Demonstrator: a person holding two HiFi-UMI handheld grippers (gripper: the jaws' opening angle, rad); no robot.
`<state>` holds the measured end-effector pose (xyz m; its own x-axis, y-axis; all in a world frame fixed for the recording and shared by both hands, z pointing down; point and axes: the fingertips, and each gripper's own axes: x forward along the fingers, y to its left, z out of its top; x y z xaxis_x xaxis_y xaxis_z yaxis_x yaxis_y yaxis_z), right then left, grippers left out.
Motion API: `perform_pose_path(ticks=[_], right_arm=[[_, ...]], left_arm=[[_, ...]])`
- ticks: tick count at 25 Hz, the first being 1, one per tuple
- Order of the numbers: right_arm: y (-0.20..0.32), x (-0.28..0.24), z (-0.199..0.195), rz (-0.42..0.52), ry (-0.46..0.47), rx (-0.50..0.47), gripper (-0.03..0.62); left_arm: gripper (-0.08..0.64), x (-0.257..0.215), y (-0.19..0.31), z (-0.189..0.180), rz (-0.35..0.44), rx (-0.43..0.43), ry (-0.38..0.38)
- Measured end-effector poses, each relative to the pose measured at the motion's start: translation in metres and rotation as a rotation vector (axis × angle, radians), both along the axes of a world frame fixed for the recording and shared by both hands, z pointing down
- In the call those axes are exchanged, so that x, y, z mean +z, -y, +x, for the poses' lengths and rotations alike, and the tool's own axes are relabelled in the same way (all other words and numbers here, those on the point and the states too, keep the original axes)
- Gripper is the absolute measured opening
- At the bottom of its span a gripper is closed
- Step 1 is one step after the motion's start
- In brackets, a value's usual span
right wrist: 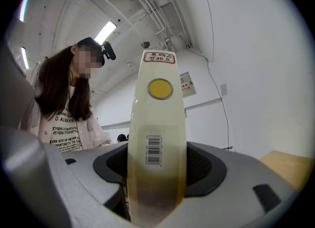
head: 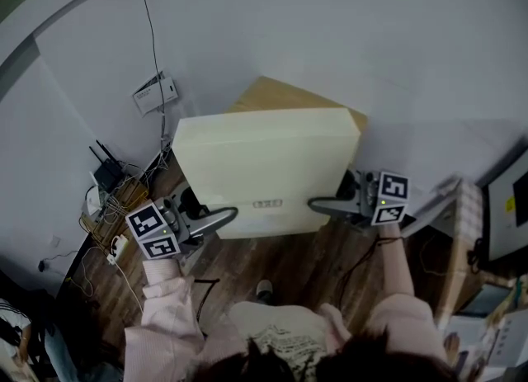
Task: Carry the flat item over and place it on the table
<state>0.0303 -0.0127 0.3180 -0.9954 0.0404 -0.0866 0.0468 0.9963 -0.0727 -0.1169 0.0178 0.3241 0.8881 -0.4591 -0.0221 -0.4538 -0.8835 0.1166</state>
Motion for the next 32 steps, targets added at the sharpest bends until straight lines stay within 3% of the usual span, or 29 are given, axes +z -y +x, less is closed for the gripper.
perform_pose_path(ticks=[19, 32], right_arm=[[0.1, 0.019, -0.026, 0.003, -0.019, 0.1, 0.298], [0.146, 0.035, -0.034, -0.018, -0.052, 0.097, 0.298]], left_arm=[[0.325, 0.016, 0.114, -0.027, 0.001, 0.089, 0.03], [0.327, 0.033, 0.159, -0.034, -0.029, 0.079, 0.025]])
